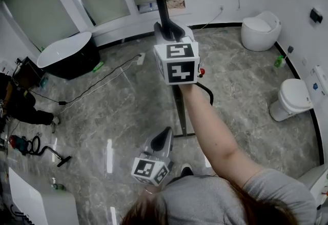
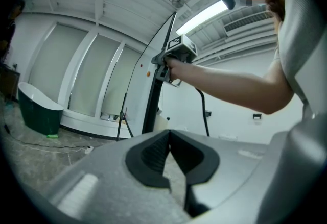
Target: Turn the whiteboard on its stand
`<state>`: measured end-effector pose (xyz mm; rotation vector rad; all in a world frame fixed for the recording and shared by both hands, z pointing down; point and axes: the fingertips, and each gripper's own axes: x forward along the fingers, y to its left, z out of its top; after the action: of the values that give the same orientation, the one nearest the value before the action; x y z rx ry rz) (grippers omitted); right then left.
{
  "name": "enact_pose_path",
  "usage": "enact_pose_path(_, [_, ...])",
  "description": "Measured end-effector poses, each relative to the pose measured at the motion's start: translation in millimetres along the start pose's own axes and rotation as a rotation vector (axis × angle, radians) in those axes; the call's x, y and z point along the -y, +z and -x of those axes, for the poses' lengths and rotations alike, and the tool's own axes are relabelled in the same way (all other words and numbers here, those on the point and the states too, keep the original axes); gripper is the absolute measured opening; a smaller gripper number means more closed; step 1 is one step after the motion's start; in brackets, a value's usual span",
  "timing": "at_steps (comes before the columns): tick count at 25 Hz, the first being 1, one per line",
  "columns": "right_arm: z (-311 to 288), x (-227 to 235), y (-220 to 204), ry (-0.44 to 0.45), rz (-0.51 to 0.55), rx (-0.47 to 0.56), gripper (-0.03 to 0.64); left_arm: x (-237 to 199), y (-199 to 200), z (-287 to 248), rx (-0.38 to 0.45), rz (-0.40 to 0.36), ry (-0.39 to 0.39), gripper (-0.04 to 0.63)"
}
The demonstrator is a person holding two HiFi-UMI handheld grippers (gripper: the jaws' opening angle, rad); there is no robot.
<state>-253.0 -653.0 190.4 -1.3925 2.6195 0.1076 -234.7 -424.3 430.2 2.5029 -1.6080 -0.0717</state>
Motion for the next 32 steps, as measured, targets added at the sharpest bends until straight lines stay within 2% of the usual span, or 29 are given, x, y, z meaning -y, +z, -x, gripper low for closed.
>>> enact_pose_path(20, [63,-23,11,0.060,-0.015,-0.012,0.138,64,-11,30,-0.009,-0.003,0.041,0.002])
enact_pose_path(32, [95,-30,19,0.070,-0.019,-0.011,0.141,91,-27,68,-0.002,0.041,0.117,0.002])
